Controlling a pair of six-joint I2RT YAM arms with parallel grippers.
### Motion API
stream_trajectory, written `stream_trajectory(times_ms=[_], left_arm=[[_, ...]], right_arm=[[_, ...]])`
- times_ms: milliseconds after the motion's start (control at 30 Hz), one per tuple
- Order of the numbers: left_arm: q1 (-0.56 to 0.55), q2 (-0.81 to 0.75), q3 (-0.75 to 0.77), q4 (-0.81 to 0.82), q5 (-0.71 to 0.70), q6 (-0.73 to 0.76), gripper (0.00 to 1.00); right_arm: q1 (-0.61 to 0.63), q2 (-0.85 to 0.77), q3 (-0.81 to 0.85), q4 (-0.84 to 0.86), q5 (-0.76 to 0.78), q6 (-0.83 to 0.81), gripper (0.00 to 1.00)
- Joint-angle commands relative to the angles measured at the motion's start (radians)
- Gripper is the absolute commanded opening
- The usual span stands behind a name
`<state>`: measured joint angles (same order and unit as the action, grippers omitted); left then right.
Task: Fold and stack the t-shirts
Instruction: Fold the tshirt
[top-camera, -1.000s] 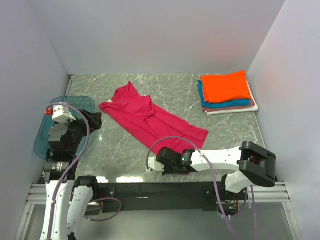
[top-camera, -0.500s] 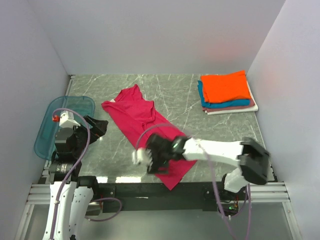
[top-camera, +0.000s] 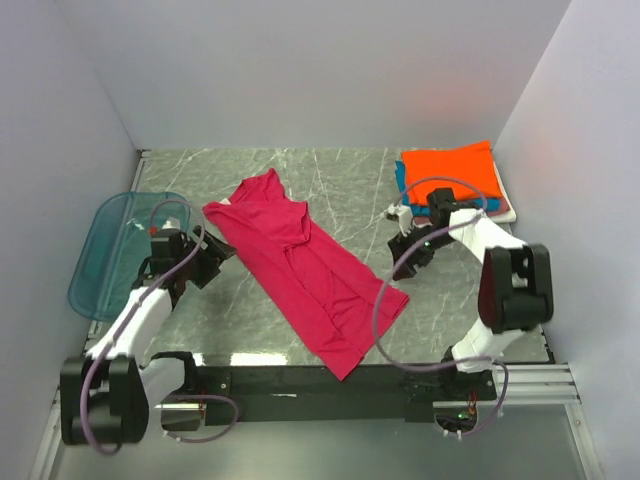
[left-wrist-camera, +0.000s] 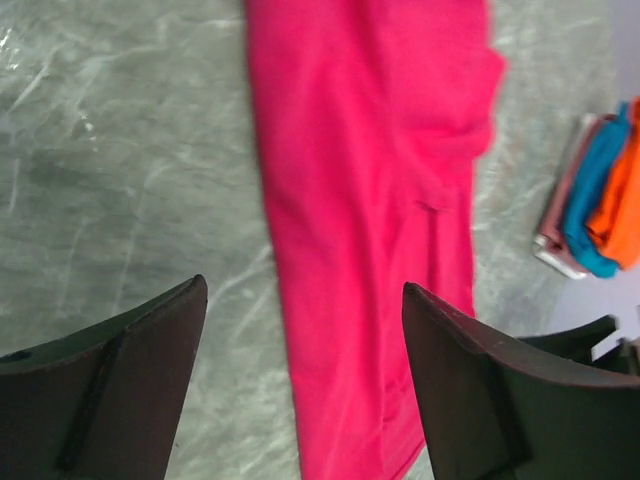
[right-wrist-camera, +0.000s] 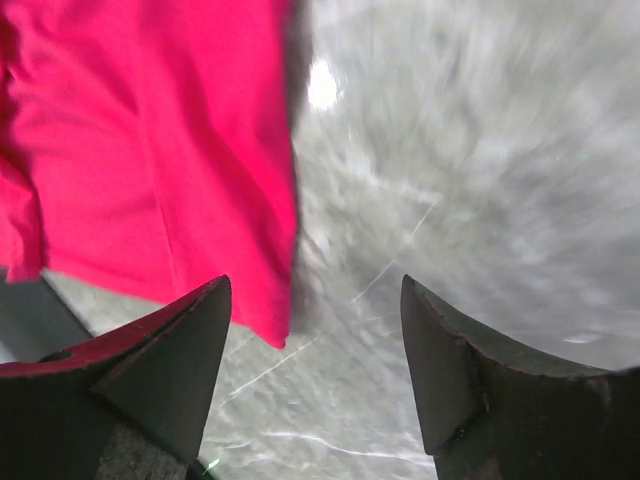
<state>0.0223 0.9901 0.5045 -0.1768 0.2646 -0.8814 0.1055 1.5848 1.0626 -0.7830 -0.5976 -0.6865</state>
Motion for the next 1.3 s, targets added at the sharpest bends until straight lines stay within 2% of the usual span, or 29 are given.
stream_trajectory(times_ms=[0, 133, 267, 367, 633, 700, 900, 1267], left_arm=[[-0.01, 0.091, 0.035, 0.135, -0.019, -0.041, 0.83], [-0.016, 0.223, 0.101, 0.112, -0.131, -0.054, 0.8], [-0.045, 0.33, 0.172, 0.093, -0.176, -0.059, 0.77], [-0.058, 0.412, 0.212, 0.095, -0.22, -0.06, 0.77], [-0.085, 0.651, 0.382, 0.053, -0.292, -0.047, 0.76], [-0.09, 0.691, 0.44, 0.036, -0.303, -0.041, 0.75], [-0.099, 0.803, 0.568, -0.007, -0.317, -0.03, 0.73], [-0.117, 1.051, 0.907, -0.108, -0.272, 0.056, 0.71]], right_arm=[[-0.05, 0.087, 0.048, -0.174, -0.097, -0.067, 0.74], [-0.052, 0.165, 0.046, -0.177, -0.067, -0.064, 0.73], [-0.052, 0.23, 0.056, -0.225, -0.074, -0.097, 0.69], [-0.052, 0.247, 0.063, -0.258, -0.073, -0.122, 0.63], [-0.052, 0.276, 0.062, -0.298, -0.051, -0.162, 0.23], [-0.05, 0.273, 0.056, -0.298, -0.042, -0.168, 0.02], [-0.069, 0.238, 0.027, -0.291, 0.004, -0.189, 0.0], [-0.13, 0.198, -0.012, -0.34, 0.061, -0.248, 0.0]])
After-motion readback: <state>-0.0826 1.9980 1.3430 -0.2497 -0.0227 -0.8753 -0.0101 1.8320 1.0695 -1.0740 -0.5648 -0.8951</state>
